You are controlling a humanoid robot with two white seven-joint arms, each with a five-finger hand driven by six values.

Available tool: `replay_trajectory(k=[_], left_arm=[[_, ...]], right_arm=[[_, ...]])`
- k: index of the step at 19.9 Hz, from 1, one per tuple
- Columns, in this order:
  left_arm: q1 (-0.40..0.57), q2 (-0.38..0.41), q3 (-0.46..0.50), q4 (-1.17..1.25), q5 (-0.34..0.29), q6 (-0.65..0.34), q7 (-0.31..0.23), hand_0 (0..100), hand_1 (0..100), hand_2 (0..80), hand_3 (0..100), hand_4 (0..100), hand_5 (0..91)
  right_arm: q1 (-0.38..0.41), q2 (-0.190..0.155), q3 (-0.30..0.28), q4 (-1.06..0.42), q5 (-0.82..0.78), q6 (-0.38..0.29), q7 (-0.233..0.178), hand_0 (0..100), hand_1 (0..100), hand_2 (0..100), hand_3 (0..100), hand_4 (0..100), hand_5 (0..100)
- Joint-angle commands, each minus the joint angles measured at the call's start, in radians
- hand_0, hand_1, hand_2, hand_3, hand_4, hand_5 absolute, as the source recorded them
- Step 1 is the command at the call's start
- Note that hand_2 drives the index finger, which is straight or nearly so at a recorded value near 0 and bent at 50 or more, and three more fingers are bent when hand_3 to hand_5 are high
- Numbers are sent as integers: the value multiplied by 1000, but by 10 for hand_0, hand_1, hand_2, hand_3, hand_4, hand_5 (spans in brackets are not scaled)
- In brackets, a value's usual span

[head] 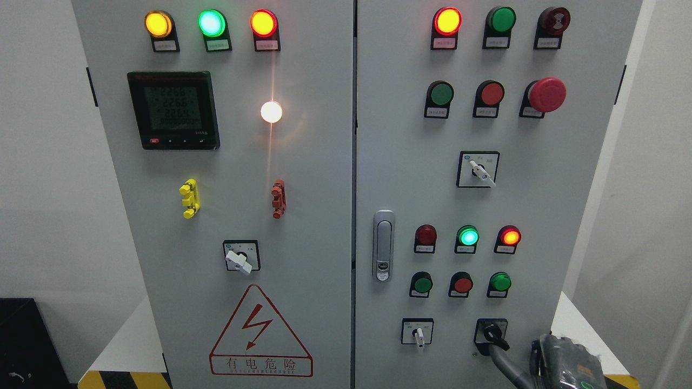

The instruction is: Flip black knob to close circuit

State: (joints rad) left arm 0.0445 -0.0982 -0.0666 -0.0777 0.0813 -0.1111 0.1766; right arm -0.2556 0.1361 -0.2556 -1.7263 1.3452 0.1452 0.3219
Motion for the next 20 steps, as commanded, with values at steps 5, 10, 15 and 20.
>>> replay_trajectory(k=[5, 10, 15, 20], left_arm=[[0, 0, -1, 1, 0, -1, -2, 120, 556, 0, 0, 0, 0], [0, 0, 1, 1, 0, -1, -2, 120, 556, 0, 0, 0, 0], [0, 0, -1, 1, 0, -1, 0, 120, 556, 0, 0, 0, 0], [0, 0, -1, -1, 0, -1, -2, 120, 556, 0, 0, 0, 0]], right_arm=[[48, 5, 47, -4, -1, -27, -4, 0, 0, 895, 1000, 929, 937], [70, 5, 70, -18, -52, -30, -36, 0, 0, 893, 1000, 929, 938], [108, 3, 87, -56, -79, -32, -69, 0, 0, 891, 1000, 929, 938], [159, 3, 130, -119, -191, -32, -109, 0, 0, 883, 1000, 926, 939]])
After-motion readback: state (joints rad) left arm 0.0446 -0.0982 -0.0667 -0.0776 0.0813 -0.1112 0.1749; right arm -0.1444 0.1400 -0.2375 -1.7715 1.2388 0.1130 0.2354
